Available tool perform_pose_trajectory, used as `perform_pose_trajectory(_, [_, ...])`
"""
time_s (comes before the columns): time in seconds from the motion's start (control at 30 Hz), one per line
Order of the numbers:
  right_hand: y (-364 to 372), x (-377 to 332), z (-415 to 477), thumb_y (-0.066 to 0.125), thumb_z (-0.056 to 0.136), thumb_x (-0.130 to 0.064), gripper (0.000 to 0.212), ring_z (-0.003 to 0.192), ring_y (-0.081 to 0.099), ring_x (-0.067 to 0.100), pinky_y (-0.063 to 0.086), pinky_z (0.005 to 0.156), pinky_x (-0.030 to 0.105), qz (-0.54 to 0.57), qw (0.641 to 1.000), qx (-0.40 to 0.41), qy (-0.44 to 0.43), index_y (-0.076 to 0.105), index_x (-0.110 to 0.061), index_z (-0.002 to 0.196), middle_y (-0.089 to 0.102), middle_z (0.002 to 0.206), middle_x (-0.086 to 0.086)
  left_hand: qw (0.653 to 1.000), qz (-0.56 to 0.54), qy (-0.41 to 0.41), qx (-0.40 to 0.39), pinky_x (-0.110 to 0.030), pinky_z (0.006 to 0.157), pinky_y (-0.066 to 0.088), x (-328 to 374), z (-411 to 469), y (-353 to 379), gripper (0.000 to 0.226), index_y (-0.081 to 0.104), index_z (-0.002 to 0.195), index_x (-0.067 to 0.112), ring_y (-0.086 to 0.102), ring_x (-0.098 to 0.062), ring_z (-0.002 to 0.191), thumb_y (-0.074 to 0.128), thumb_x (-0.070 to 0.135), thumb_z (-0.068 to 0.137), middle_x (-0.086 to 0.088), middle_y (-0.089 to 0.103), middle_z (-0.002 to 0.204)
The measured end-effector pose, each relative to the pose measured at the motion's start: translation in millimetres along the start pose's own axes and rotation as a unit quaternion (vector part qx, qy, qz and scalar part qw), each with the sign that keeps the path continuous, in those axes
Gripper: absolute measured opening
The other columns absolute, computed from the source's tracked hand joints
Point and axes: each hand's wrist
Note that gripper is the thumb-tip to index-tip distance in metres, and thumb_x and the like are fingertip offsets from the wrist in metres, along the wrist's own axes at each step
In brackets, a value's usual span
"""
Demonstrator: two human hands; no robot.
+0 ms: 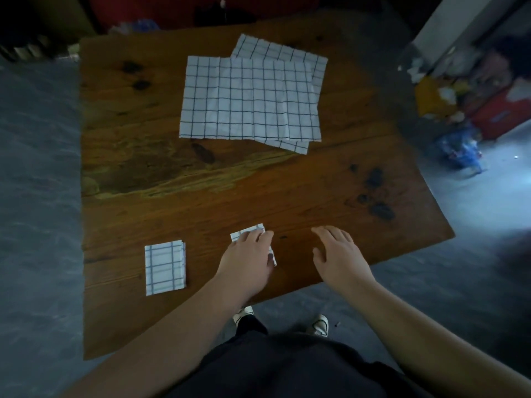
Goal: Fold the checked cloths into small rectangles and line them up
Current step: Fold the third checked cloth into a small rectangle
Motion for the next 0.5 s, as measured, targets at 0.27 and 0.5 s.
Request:
perform_pose_trajectory(0.27, [-64,75,-35,0.043,0.104,-0.043,0.058,0.155,0.014,0.019,0.023,0.123,0.044,0.013,0.994,0.095,0.057,0.028,-0.03,0.158,0.025,0.166,-0.004,0.995,0.081,0.061,0.017,-0.045,0.126,0.016,111,38,-27,0.06,0.017,0.161,0.027,0.013,-0.023,0.155,0.039,0.042,0.106,-0.001,0.018,0.168])
perform_pose_trajectory(0.5, [-126,193,-80,0.034,0.098,-0.055,0.065,0.155,0.016,0.022,0.027,0.123,0.047,0.021,0.98,0.17,0.102,0.029,-0.031,0.158,0.029,0.166,-0.001,0.981,0.136,0.138,0.015,-0.044,0.127,0.011,266,75,-6,0.064,0.013,0.161,0.03,0.01,-0.021,0.156,0.038,0.049,0.105,0.001,0.015,0.169])
Point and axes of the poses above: each hand's wrist, its own z-axis towards the middle knuckle, its own y-axis out of the palm, x = y × z
